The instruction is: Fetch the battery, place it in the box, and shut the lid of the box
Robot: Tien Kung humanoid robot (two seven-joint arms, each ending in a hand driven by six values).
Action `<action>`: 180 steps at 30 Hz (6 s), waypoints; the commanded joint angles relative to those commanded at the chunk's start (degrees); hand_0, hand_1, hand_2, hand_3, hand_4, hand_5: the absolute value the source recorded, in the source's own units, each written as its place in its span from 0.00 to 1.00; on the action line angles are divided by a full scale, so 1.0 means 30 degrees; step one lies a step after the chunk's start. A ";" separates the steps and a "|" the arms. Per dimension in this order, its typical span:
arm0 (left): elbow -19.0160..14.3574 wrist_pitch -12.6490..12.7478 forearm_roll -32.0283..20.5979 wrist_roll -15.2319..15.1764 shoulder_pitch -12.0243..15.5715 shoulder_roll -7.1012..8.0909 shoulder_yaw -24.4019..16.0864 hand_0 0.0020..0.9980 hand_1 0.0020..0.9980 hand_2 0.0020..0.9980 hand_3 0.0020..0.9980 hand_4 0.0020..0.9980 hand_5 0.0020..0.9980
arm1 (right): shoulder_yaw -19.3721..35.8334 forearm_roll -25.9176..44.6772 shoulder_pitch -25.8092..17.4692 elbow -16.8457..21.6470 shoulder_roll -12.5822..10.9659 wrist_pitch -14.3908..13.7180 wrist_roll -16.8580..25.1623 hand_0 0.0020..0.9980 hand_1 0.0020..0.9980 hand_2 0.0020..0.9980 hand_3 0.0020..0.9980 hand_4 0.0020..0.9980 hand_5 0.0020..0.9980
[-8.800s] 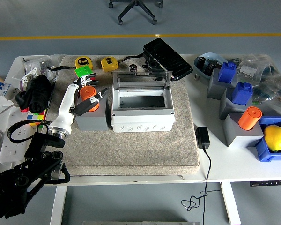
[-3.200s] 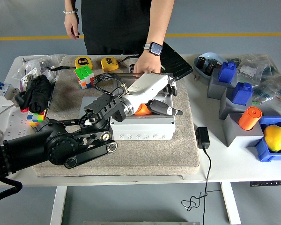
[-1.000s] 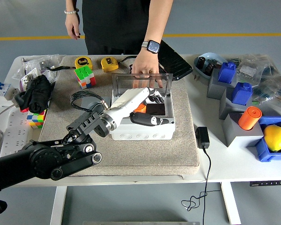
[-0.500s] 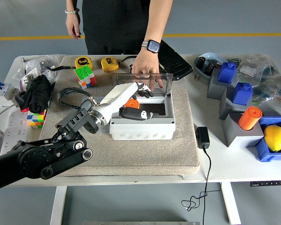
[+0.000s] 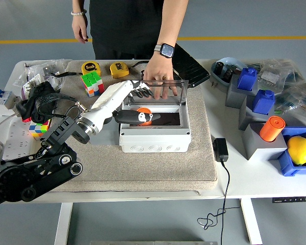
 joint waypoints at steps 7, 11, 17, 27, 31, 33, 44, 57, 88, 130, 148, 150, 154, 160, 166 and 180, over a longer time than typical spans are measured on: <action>0.0482 -0.0185 -0.0101 0.0036 0.0063 0.0045 0.0706 0.39 0.55 0.57 0.57 0.99 0.48 | 0.0031 -0.0019 0.0014 0.0072 -0.0003 -0.0036 0.0058 0.62 0.66 0.67 0.57 0.94 0.45; 0.0535 -0.0211 -0.0135 0.0090 -0.0122 -0.0118 0.1043 0.38 0.55 0.57 0.57 0.99 0.48 | 0.0052 -0.0018 0.0028 0.0075 -0.0001 -0.0048 0.0079 0.62 0.66 0.67 0.57 0.94 0.45; 0.0783 -0.0218 -0.0254 0.0157 -0.0577 -0.0595 0.1724 0.38 0.55 0.57 0.57 0.99 0.48 | 0.0073 -0.0006 0.0037 0.0088 -0.0008 -0.0065 0.0099 0.62 0.66 0.67 0.57 0.94 0.45; 0.1580 -0.0111 -0.0696 0.0068 -0.1557 -0.2075 0.2644 0.38 0.55 0.57 0.57 0.99 0.48 | -0.0100 0.0010 0.0080 0.0161 0.0003 -0.0077 0.0116 0.62 0.66 0.67 0.57 0.94 0.45; 0.1795 0.0006 -0.0905 -0.0066 -0.2028 -0.2832 0.2805 0.37 0.55 0.57 0.57 0.99 0.48 | -0.0245 0.0062 0.0106 0.0166 -0.0016 -0.0080 0.0122 0.62 0.66 0.67 0.57 0.94 0.45; 0.1885 0.0036 -0.1001 -0.0126 -0.2239 -0.3192 0.2868 0.37 0.55 0.57 0.57 0.99 0.48 | -0.0304 0.0071 0.0139 0.0173 -0.0018 -0.0079 0.0124 0.62 0.66 0.67 0.57 0.94 0.45; 0.0405 0.0946 -0.1249 -0.1142 -0.2574 -0.3350 0.1785 0.38 0.57 0.58 0.58 0.99 0.48 | -0.0320 0.0054 0.0125 0.0192 -0.0040 -0.0090 0.0114 0.62 0.66 0.67 0.57 0.94 0.45; 0.1378 -0.0009 0.0556 0.1084 -0.4395 -0.3135 -0.0612 0.81 0.81 0.77 0.77 1.00 0.51 | -0.0413 0.0140 0.0164 0.0171 0.0013 -0.0082 0.0109 0.62 0.66 0.67 0.57 0.94 0.45; 0.0335 -0.6268 0.1241 0.7546 -0.4781 -0.1953 -0.0682 0.44 0.63 0.63 0.66 1.00 0.62 | -0.0224 0.0147 0.0118 0.0232 -0.0005 -0.0084 0.0085 0.62 0.66 0.67 0.57 0.94 0.44; -0.1113 0.0640 -0.5705 -0.1566 0.0416 -0.2172 -0.4283 0.48 0.65 0.64 0.67 1.00 0.63 | -0.0623 0.0406 0.0223 -0.0187 0.0155 0.0031 0.0023 0.62 0.66 0.67 0.57 0.94 0.44; 0.0159 0.0151 -1.1731 -0.4141 0.5144 -0.2113 -1.1218 0.52 0.64 0.63 0.64 1.00 0.61 | -0.1579 0.1237 0.0317 -0.1230 0.0311 0.0316 -0.0157 0.62 0.66 0.67 0.57 0.94 0.45; 0.0164 0.0107 -1.1587 -0.4085 0.5268 -0.2055 -1.1527 0.51 0.64 0.63 0.64 1.00 0.58 | -0.1557 0.1195 0.0351 -0.1209 0.0328 0.0319 -0.0167 0.62 0.66 0.67 0.57 0.94 0.45; 0.0158 0.0026 -1.1324 -0.3950 0.5462 -0.1993 -1.2260 0.51 0.64 0.63 0.64 1.00 0.58 | -0.1549 0.1156 0.0443 -0.1138 0.0359 0.0303 -0.0154 0.62 0.66 0.67 0.57 0.94 0.45; 0.0122 -0.0082 -1.1100 -0.3807 0.5554 -0.1923 -1.2774 0.51 0.64 0.63 0.63 0.99 0.56 | -0.1989 0.1468 0.0526 -0.1329 0.0475 0.0331 -0.0159 0.62 0.66 0.67 0.57 0.94 0.45; 0.0155 -0.0175 -1.0369 -0.3589 0.5581 -0.2113 -1.3362 0.51 0.64 0.63 0.63 0.98 0.56 | -0.3131 0.2267 0.0912 -0.1682 0.0697 0.0379 -0.0159 0.62 0.66 0.67 0.57 0.94 0.45; 0.0092 -0.0330 -1.0166 -0.3444 0.5770 -0.2316 -1.3681 0.52 0.64 0.63 0.63 0.98 0.56 | -0.4099 0.2804 0.1071 -0.1706 0.0847 0.0369 -0.0126 0.62 0.66 0.67 0.57 0.94 0.45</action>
